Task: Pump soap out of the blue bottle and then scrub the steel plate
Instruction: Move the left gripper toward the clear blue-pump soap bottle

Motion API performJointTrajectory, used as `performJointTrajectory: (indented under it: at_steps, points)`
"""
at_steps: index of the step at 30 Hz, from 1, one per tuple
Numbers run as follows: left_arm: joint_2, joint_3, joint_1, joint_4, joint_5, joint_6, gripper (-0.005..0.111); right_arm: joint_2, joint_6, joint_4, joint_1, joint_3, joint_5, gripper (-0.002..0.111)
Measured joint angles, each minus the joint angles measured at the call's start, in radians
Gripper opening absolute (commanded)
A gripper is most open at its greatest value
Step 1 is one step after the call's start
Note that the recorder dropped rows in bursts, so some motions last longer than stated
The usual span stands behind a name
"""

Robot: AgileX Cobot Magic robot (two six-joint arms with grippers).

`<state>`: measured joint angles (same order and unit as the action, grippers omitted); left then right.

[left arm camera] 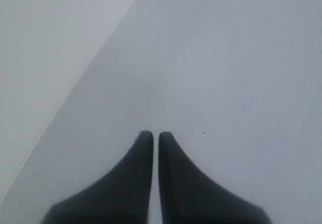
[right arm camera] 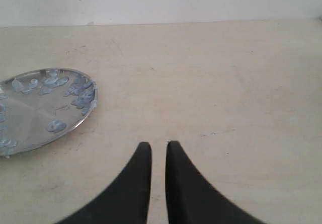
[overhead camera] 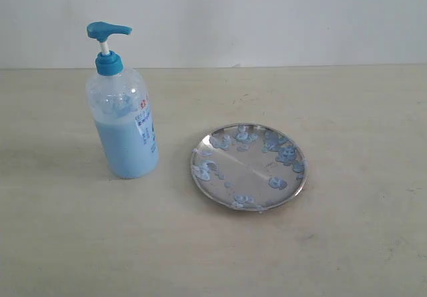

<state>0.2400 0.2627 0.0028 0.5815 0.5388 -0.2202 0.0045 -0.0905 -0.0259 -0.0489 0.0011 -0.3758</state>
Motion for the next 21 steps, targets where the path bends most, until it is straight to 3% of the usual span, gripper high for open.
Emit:
performJointTrajectory:
  at_steps: [2,3,6,11,15,21]
  points:
    - [0.162,0.122,0.000,-0.239,-0.051,0.063,0.004,0.000,0.000,0.000,0.000,0.000,0.000,0.000]
    - [0.293,0.201,0.000,-0.418,-0.089,0.151,0.004,0.000,0.000,0.000,0.000,0.000,0.000,0.000]
    - [0.595,0.330,0.000,-0.734,-0.079,0.475,0.004,0.000,0.000,0.000,0.000,0.000,0.000,0.000]
    - [0.996,0.338,0.000,-0.997,0.119,0.888,0.004,0.000,0.000,0.000,0.000,0.000,0.000,0.000]
    - [1.172,0.211,0.000,-1.068,0.293,0.907,0.004,0.000,0.000,0.000,0.000,0.000,0.000,0.000]
    - [1.250,0.016,0.000,-1.090,0.522,0.717,0.004,0.000,0.000,0.000,0.000,0.000,0.000,0.000]
